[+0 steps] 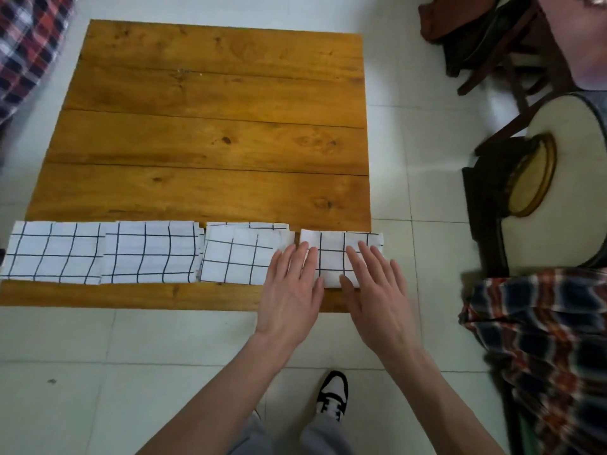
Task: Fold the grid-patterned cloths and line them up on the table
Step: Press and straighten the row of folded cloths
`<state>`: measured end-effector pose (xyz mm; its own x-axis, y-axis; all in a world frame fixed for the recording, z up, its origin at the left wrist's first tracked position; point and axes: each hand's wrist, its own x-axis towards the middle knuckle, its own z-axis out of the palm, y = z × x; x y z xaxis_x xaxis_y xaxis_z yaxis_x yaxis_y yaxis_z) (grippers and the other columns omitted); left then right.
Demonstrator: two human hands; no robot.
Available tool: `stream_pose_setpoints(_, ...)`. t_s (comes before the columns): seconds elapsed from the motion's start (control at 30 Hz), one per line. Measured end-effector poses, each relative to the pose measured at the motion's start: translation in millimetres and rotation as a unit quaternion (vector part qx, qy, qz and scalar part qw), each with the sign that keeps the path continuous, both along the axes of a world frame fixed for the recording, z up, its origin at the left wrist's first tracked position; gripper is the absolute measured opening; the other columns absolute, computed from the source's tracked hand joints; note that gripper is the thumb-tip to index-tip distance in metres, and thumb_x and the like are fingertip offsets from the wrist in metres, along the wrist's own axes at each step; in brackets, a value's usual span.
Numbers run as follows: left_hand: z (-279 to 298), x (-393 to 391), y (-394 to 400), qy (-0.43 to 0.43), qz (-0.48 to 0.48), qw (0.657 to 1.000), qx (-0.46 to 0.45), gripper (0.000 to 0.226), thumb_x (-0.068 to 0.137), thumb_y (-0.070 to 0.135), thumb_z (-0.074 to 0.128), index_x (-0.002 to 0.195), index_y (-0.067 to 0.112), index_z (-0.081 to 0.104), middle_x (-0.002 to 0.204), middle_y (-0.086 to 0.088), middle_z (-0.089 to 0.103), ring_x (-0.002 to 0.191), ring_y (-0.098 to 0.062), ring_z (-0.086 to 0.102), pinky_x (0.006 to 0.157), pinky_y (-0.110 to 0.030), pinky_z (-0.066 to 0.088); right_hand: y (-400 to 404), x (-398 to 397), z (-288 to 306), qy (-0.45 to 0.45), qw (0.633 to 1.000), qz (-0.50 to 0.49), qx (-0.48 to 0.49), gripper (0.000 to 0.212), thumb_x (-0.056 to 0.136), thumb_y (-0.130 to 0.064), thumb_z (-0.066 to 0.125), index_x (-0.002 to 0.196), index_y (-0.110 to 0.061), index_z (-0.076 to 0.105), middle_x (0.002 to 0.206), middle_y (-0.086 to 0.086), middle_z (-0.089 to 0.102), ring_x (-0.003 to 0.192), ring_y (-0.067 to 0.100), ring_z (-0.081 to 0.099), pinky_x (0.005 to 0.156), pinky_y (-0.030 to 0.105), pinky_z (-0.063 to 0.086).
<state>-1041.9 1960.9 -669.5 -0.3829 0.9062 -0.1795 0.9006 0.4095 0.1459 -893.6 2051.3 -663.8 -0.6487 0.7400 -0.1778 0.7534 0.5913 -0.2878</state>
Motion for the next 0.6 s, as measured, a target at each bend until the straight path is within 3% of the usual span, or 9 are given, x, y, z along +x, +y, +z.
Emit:
stream_pose_setpoints(0.17, -13, 14, 7, 0.005, 0.022, 1.000, -0.008, 0.060, 0.110, 0.041, 0.022, 0.155, 0.010, 0.046, 0.158, -0.011, 0.049, 0.149, -0.029, 0.042, 0.123, -0.050, 0.034, 20, 6, -12, 0.001, 0.999, 0.037, -0.008, 0.059, 0.111, -0.051, 0.020, 0.164, -0.026, 0.026, 0.172, 0.000, 0.024, 0.161, 0.019, 0.012, 0.131, 0.044, 0.009)
stream_pose_setpoints(0.27, -22, 21, 10, -0.002, 0.025, 1.000, -0.019, 0.061, 0.110, 0.043, 0.017, 0.156, 0.011, 0.044, 0.160, -0.011, 0.047, 0.151, -0.029, 0.039, 0.124, -0.050, 0.033, 24, 7, -20, 0.003, 0.999, 0.042, -0.006, 0.059, 0.111, -0.050, 0.019, 0.164, -0.025, 0.028, 0.171, 0.002, 0.027, 0.160, 0.021, 0.015, 0.130, 0.048, 0.014)
stream_pose_setpoints(0.43, -34, 25, 9, 0.003, 0.031, 0.999, -0.020, 0.062, 0.110, 0.041, 0.015, 0.154, 0.011, 0.046, 0.159, -0.012, 0.048, 0.151, -0.030, 0.040, 0.124, -0.050, 0.032, 24, 6, -35, -0.009, 0.998, 0.056, -0.016, 0.059, 0.111, -0.050, 0.018, 0.164, -0.028, 0.027, 0.172, 0.002, 0.024, 0.161, 0.021, 0.013, 0.130, 0.044, 0.011)
stream_pose_setpoints(0.6, -38, 26, 7, 0.019, 0.025, 0.999, -0.023, 0.060, 0.110, 0.040, 0.017, 0.154, 0.010, 0.046, 0.159, -0.013, 0.047, 0.151, -0.030, 0.039, 0.124, -0.051, 0.032, 26, 11, -48, -0.011, 0.997, 0.060, -0.036, 0.054, 0.112, -0.045, 0.029, 0.163, -0.026, 0.032, 0.172, 0.003, 0.023, 0.161, 0.023, 0.014, 0.127, 0.044, 0.025)
